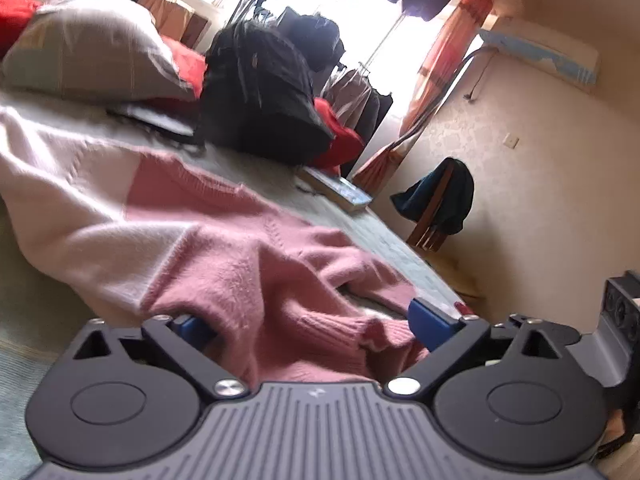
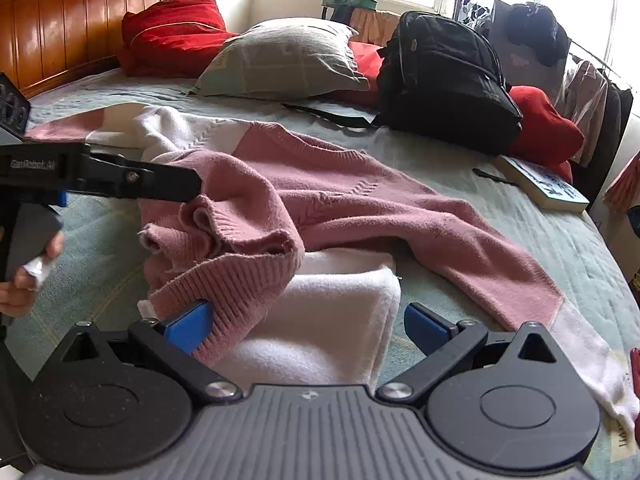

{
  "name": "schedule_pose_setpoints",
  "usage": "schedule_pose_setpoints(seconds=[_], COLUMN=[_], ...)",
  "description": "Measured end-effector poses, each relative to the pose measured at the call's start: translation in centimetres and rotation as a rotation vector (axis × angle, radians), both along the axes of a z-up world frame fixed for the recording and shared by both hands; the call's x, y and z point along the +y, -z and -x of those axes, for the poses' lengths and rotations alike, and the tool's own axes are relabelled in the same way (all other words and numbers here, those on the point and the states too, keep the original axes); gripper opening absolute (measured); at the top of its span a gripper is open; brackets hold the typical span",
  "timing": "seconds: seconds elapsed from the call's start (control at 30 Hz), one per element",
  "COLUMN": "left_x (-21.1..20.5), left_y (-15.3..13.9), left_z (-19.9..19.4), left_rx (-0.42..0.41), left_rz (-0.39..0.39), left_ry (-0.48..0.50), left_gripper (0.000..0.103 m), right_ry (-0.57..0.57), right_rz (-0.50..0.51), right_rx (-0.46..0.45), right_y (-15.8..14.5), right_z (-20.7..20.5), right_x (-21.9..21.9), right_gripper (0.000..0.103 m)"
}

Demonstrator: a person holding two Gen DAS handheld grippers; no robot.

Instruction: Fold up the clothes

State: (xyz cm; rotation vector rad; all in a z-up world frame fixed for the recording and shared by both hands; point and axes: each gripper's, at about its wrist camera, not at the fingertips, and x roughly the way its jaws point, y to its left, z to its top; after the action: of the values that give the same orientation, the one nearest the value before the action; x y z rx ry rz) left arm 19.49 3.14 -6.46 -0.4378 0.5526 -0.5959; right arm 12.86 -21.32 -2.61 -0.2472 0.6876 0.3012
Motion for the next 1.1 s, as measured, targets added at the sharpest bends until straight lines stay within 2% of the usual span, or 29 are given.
schedule_pose_setpoints(seconds=[0.03, 0.13, 0.2, 0.4, 0.6, 0.7, 0.97, 1.1], left_x=[0.0, 0.9, 1.4, 4.0, 9.0, 11.9, 17.0, 18.8], left_y=[0.1, -0.1, -1.1, -4.9, -7.7, -8.5, -6.9, -7.0], left_z=[-0.3, -0.9, -0.6, 2.5, 5.9, 7.5, 11.2, 12.9], left_rx=[0.006, 0.026, -0.001, -0.111, -0.133, -0.118, -0.014, -0.041], left_rz=[0.009, 0.117, 0.153, 0.157, 0.168, 0.191, 0.186, 0.229], left_ry=[-0.024, -0.043, -0.044, -0.067, -0.133, -0.153, -0.243, -0.273], left_gripper=[0.097, 0.097, 0.097, 0.097, 0.097, 0.098, 0.098, 0.098], right_ry=[0.000, -0.020, -0.042, -0.074, -0.079, -0.084, -0.094, -0.092], right_rz=[-0.005, -0.013, -0.004, 0.018, 0.009, 0.010, 0.023, 0.016], right_rx=[0.003, 0.019, 0.023, -0.008, -0.029, -0.032, -0.026, -0.020], right_y=[0.0, 0.0, -0.1, -0.9, -1.7, -1.8, -1.9, -1.9], right_z=[0.0, 0.2, 0.4, 1.2, 1.9, 2.4, 2.7, 2.5], right_x=[-0.1, 0.1, 0.4, 1.3, 1.8, 2.2, 3.1, 3.3], right_gripper=[0.103, 0.103, 0.103, 0.103, 0.103, 0.103, 0.103, 0.103])
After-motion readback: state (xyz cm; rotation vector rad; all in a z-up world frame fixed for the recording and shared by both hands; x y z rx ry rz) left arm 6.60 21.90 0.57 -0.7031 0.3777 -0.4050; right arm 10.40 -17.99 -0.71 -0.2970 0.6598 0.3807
